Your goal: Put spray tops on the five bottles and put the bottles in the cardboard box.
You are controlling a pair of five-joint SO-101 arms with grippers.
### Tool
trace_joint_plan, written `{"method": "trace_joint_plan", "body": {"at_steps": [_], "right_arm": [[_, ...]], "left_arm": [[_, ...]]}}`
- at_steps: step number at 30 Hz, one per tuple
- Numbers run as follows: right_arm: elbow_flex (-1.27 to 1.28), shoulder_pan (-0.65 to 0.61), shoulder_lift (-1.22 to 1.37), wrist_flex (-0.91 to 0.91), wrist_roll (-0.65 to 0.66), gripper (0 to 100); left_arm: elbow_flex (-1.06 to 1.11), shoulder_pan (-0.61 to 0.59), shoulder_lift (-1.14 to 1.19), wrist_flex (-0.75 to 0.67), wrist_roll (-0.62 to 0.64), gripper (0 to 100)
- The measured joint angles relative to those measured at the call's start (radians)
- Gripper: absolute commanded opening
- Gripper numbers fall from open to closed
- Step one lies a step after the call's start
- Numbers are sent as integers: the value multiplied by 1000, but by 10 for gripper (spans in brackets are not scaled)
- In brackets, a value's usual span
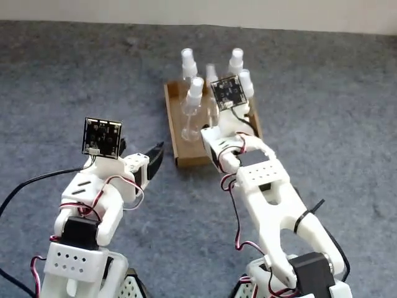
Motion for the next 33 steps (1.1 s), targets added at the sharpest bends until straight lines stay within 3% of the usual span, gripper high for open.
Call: {"method": "trace_joint_plan", "body": {"at_steps": [7,19,23,28,33], "right_arm": [[-2,2,-34,35,0,283],[-2,0,-546,338,0,71],[-2,2,-664,422,84,2],[55,83,-821,528,130,5],[275,181,-1025,554,135,5]], "left_arm": [[0,0,0,0,0,220],[0,0,0,0,0,218],[0,0,0,0,0,218],[0,-2,0,0,0,220],[0,-86,0,0,0,221]]}}
